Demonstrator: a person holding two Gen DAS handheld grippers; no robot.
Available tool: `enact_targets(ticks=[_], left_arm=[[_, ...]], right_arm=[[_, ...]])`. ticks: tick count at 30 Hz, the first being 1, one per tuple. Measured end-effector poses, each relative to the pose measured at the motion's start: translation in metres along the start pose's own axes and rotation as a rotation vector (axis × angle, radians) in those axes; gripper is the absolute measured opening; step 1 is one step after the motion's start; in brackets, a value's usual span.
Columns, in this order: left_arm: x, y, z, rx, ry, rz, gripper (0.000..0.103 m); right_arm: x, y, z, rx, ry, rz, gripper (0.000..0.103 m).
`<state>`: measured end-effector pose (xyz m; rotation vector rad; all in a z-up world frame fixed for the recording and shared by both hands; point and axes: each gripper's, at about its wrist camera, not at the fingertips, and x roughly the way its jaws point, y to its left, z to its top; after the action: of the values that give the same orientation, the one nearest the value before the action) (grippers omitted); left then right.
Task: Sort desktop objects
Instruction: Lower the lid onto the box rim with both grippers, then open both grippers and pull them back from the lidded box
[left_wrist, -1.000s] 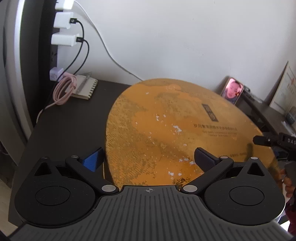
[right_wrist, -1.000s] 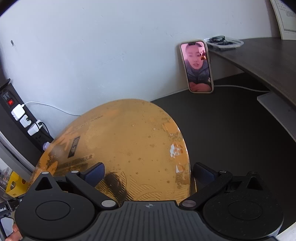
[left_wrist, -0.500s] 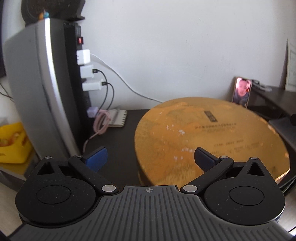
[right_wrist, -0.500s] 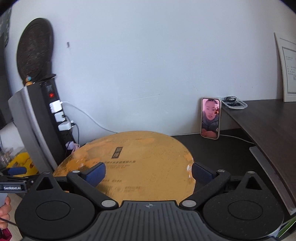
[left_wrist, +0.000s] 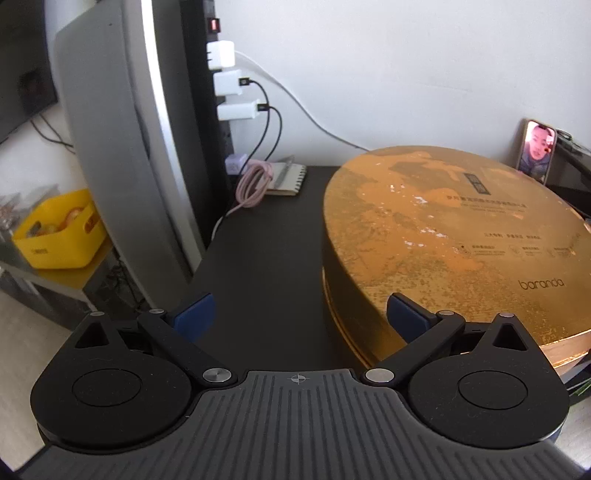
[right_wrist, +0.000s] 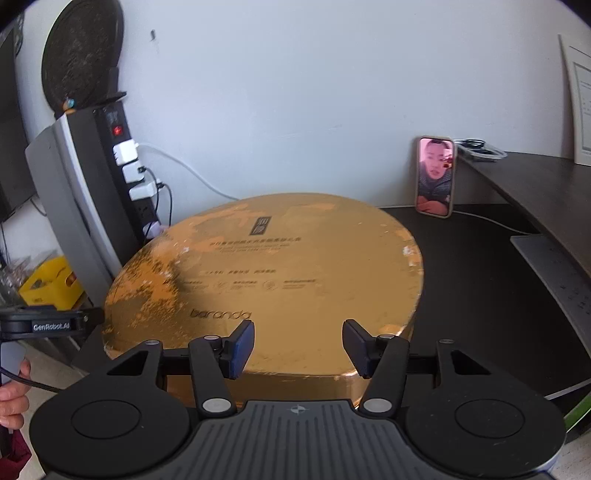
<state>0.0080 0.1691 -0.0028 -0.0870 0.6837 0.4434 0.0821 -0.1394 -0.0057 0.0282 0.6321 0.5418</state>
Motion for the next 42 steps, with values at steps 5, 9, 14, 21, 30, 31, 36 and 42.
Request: enact_targets(ticks=[5,9,14,21,30,31,36,42], left_arm=[[0.004,-0.002,0.001,0.01,0.012,0.001,0.103],[0.008,-0.002,0.0,0.008,0.034,0.002,0.103],[0.011,-0.006,-0.002,0.016,0.047,0.014,0.103],[0.005,-0.014,-0.001,0.041,0.049,0.021,0.1],[0.0,-0.034,-0.004,0.12,0.041,0.025,0.101],[0.0,-0.034,-0.004,0.122,0.043,0.027,0.101],[-0.006,-0.035,0.0,0.116,0.04,0.03,0.101],[-0.013,-0.035,0.005,0.109,0.035,0.034,0.101]], right_arm=[[0.006,0.016,-0.002,-0.036,0.025,0.019,0.055],[0.006,0.022,0.001,-0.05,0.025,0.024,0.055],[0.008,0.022,0.004,-0.057,0.028,0.002,0.055],[0.018,0.016,-0.001,-0.085,0.073,-0.083,0.055],[0.025,0.015,-0.009,-0.113,0.1,-0.112,0.056],[0.025,0.017,-0.009,-0.116,0.102,-0.115,0.056],[0.024,0.02,-0.012,-0.134,0.1,-0.12,0.057],[0.019,0.015,-0.007,-0.101,0.087,-0.102,0.057]])
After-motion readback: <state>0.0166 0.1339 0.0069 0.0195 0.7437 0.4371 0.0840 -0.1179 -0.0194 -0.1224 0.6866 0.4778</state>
